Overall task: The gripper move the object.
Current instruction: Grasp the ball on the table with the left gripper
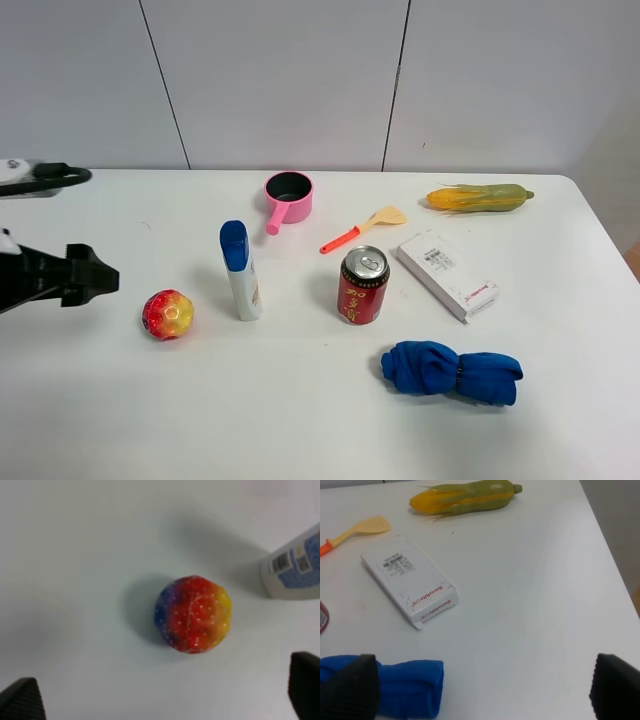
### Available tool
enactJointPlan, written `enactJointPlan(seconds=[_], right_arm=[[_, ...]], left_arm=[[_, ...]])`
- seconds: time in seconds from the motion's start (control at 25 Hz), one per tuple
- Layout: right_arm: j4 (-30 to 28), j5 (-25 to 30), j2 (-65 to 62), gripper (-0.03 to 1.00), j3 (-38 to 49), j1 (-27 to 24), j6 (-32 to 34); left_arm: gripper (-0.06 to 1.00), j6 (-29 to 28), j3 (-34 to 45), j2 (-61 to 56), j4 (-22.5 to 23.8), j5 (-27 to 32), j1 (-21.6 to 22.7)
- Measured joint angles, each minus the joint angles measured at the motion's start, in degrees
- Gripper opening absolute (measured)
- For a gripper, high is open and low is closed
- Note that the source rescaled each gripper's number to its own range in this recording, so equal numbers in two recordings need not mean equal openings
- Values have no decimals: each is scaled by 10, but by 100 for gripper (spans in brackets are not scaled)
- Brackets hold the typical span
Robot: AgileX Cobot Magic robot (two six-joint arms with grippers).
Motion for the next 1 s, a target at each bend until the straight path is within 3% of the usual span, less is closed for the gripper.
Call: enactJointPlan(seconds=[0.36,0.68,1.0], right_arm=[[0,0,0,100,0,0,0],[0,0,0,100,0,0,0],[0,0,0,100,0,0,0]], left_arm=[[98,3,0,147,-3,-86,-72],[98,20,-2,222,-3,-137,-78],[98,37,-54,269,-3,-145,-78]])
